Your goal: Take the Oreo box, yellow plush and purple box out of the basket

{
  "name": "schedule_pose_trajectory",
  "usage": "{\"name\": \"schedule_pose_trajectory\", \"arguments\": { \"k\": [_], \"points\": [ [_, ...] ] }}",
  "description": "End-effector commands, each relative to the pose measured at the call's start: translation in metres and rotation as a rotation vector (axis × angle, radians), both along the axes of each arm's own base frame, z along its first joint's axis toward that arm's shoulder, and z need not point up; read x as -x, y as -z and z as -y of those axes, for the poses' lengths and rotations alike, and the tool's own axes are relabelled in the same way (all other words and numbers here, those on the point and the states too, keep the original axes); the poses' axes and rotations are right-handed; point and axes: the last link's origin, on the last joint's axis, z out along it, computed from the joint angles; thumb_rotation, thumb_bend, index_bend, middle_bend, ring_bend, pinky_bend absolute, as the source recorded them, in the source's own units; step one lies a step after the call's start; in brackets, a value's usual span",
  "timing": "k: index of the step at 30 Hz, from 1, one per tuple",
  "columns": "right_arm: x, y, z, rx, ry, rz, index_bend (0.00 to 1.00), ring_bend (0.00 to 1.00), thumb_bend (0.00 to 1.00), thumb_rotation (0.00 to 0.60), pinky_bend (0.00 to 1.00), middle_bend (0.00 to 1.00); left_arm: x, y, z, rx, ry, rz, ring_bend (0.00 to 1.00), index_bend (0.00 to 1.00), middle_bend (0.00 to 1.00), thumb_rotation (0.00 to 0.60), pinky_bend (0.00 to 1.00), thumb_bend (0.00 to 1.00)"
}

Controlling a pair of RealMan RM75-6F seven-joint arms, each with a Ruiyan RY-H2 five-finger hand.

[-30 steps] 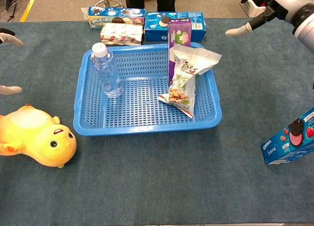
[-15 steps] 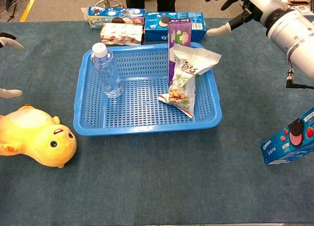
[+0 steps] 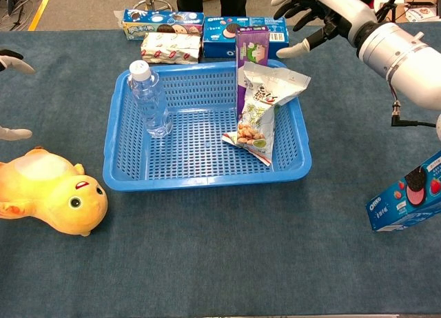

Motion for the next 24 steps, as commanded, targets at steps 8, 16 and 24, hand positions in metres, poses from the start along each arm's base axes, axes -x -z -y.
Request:
{"name": "schedule_pose_trajectory", "arguments": {
  "k": [8, 16, 24],
  "points": [
    [-0.001, 0.018, 0.010, -0.053, 0.038, 0.102, 0.28, 0.25, 0.00, 0.600, 0.30, 0.36, 0.002, 0.003, 0.002, 0.010, -0.005, 0.004, 0.04, 0.22, 0.12, 0.600, 0.33, 0.00],
    [-0.007, 0.036, 0.020, -0.081, 0.073, 0.213, 0.33, 0.29, 0.00, 0.600, 0.30, 0.41, 0.007, 0.001, 0.005, 0.008, -0.017, 0.008, 0.04, 0.22, 0.12, 0.600, 0.33, 0.00],
    [-0.018, 0.047, 0.023, -0.142, 0.047, 0.242, 0.34, 0.30, 0.00, 0.600, 0.30, 0.42, 0.010, 0.000, 0.007, 0.005, -0.025, 0.015, 0.04, 0.22, 0.12, 0.600, 0.33, 0.00]
  ]
}}
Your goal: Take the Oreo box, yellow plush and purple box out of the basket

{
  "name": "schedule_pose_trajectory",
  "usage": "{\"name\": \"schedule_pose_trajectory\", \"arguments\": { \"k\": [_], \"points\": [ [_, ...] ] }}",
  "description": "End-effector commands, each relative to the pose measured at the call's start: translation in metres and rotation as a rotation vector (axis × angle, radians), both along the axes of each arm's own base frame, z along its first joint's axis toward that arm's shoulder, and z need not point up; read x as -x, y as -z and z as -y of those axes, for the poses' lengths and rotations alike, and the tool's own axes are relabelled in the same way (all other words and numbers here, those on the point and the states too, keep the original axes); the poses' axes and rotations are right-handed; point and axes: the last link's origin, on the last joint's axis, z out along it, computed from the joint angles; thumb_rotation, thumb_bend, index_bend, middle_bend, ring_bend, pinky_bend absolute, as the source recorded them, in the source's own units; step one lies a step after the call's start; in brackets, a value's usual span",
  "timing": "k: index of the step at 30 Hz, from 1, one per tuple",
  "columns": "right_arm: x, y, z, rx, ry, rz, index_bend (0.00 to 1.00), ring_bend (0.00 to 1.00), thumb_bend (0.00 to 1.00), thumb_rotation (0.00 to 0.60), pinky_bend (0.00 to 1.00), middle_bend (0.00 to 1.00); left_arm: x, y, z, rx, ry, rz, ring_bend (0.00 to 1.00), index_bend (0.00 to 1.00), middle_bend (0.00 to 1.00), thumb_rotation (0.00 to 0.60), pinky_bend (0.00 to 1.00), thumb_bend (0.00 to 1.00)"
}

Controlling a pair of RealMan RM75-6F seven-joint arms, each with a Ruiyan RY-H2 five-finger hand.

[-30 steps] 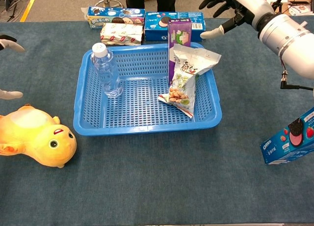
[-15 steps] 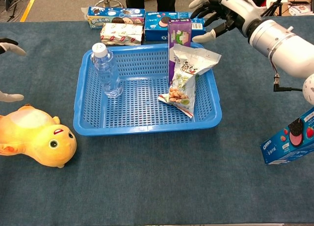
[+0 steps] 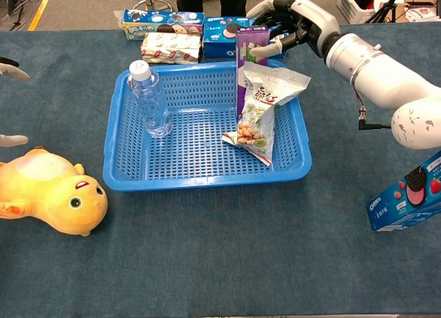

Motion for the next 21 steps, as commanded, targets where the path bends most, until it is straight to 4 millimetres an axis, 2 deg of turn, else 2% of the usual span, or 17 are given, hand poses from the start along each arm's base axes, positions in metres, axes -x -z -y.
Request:
{"name": "schedule_pose_trajectory", "arguments": {
  "k": [1, 9, 17, 21],
  "points": [
    [-0.0046, 0.0052, 0.0003, -0.023, -0.019, -0.002, 0.35, 0.30, 0.00, 0.600, 0.30, 0.43, 0.0006, -0.0004, 0.0003, -0.001, 0.000, 0.000, 0.04, 0.22, 0.12, 0.600, 0.33, 0.00],
    [-0.0106, 0.0084, 0.0006, -0.022, -0.056, -0.023, 0.45, 0.33, 0.00, 0.600, 0.30, 0.50, 0.0016, -0.0002, 0.0013, 0.000, -0.002, 0.003, 0.04, 0.22, 0.12, 0.600, 0.33, 0.00],
    [-0.0105, 0.0052, 0.0012, 0.018, -0.050, -0.026, 0.62, 0.43, 0.02, 0.600, 0.30, 0.62, 0.0021, 0.0002, 0.0019, 0.001, -0.004, 0.004, 0.04, 0.22, 0.12, 0.600, 0.33, 0.00],
    [-0.0104, 0.0030, 0.0007, 0.026, -0.045, -0.031, 0.65, 0.45, 0.05, 0.600, 0.30, 0.65, 0.0013, 0.0009, 0.0018, 0.004, -0.001, 0.004, 0.04, 0.22, 0.12, 0.600, 0.33, 0.00]
  ]
}}
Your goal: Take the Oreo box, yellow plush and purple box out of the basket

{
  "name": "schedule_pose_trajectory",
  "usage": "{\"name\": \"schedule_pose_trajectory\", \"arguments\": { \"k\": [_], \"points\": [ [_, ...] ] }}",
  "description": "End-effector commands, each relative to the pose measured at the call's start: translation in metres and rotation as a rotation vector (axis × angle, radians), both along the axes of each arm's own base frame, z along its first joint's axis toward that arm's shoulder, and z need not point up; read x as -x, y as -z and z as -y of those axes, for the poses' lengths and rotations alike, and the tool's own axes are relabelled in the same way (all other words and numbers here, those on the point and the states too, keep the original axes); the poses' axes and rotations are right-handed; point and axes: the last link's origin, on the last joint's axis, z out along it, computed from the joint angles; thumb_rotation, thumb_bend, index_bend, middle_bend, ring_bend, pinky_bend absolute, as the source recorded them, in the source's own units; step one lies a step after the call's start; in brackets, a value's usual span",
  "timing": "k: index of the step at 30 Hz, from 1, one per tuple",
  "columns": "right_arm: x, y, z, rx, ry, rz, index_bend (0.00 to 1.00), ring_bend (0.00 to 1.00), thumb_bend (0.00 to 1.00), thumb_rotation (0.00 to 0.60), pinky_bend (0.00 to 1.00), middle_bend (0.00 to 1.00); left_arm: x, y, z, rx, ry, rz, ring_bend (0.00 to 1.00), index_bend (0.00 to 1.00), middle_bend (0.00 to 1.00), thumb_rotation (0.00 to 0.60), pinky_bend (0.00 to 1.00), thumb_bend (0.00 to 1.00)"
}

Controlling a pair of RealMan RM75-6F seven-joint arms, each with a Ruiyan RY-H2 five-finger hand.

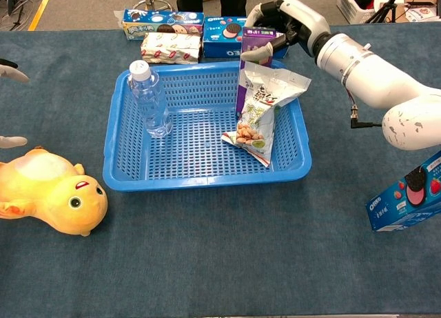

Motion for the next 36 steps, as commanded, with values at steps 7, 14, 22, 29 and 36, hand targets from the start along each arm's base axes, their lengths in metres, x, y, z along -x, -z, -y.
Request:
{"name": "schedule_pose_trajectory", "arguments": {
  "k": [7, 14, 22, 29, 36],
  "points": [
    [-0.006, -0.008, 0.000, 0.018, 0.008, 0.038, 0.69, 0.48, 0.06, 0.600, 0.30, 0.67, 0.000, 0.001, -0.001, 0.003, 0.000, -0.003, 0.04, 0.22, 0.12, 0.600, 0.33, 0.00],
    [-0.021, -0.033, -0.001, 0.068, -0.044, 0.078, 0.70, 0.49, 0.06, 0.600, 0.30, 0.68, -0.001, 0.001, -0.001, 0.004, 0.002, -0.004, 0.04, 0.22, 0.12, 0.600, 0.33, 0.00],
    [-0.041, -0.077, -0.015, 0.170, -0.159, 0.050, 0.70, 0.50, 0.06, 0.600, 0.30, 0.68, -0.004, 0.003, -0.003, 0.009, 0.008, -0.009, 0.04, 0.22, 0.12, 0.600, 0.33, 0.00],
    [-0.046, -0.109, -0.033, 0.270, -0.244, -0.060, 0.70, 0.51, 0.06, 0.600, 0.30, 0.68, -0.005, 0.005, -0.004, 0.013, 0.007, -0.013, 0.04, 0.22, 0.12, 0.600, 0.33, 0.00],
    [-0.030, -0.134, -0.052, 0.322, -0.238, -0.124, 0.71, 0.52, 0.06, 0.600, 0.30, 0.68, -0.004, 0.006, -0.003, 0.014, 0.002, -0.016, 0.04, 0.22, 0.12, 0.600, 0.33, 0.00]
  ]
}}
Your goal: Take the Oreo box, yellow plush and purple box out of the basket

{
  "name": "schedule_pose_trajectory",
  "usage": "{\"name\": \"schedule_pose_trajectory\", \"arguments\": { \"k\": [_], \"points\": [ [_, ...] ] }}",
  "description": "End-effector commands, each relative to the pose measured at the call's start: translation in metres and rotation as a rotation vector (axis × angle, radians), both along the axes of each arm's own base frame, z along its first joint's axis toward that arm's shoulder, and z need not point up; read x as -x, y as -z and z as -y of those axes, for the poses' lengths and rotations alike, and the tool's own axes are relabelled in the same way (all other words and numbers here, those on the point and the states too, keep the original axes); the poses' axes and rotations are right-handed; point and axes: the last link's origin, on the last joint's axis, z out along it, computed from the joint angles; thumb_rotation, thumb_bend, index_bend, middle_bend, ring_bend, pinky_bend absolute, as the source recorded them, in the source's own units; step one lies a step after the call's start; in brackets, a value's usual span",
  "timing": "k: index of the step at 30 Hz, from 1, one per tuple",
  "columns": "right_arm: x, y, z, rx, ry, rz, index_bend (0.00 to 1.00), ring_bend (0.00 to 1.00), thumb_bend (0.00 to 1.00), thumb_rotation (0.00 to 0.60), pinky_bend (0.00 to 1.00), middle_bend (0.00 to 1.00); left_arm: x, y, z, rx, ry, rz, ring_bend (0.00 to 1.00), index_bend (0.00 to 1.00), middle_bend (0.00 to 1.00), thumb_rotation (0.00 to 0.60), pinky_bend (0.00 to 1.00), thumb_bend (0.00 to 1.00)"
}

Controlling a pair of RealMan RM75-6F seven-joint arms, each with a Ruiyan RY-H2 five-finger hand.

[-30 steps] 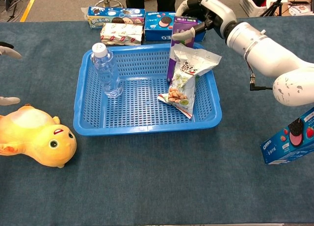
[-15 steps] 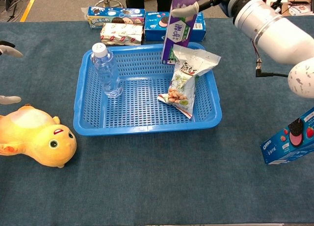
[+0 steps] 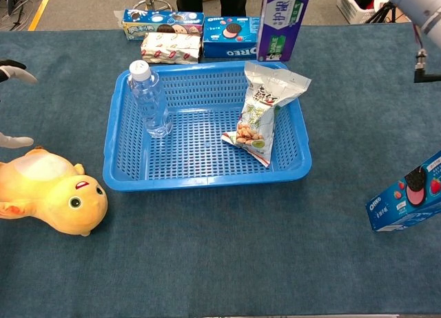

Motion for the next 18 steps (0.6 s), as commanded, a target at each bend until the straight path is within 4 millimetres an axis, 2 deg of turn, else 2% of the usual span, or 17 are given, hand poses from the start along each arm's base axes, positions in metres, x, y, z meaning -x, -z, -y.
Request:
{"name": "schedule_pose_trajectory", "arguments": {
  "k": [1, 9, 18],
  "points": [
    [0.013, -0.011, -0.011, 0.027, 0.017, -0.017, 0.71, 0.52, 0.06, 0.600, 0.30, 0.68, 0.000, 0.001, 0.000, 0.003, -0.003, -0.002, 0.04, 0.22, 0.12, 0.600, 0.33, 0.00],
    [0.042, -0.027, -0.038, 0.049, 0.046, -0.107, 0.71, 0.52, 0.06, 0.600, 0.30, 0.68, -0.003, 0.004, -0.002, 0.013, 0.001, -0.013, 0.04, 0.22, 0.12, 0.600, 0.33, 0.00],
    [0.075, -0.037, -0.079, 0.006, 0.090, -0.236, 0.71, 0.52, 0.06, 0.600, 0.30, 0.68, -0.005, 0.010, -0.002, 0.028, -0.003, -0.024, 0.04, 0.22, 0.12, 0.600, 0.33, 0.00]
  ]
}}
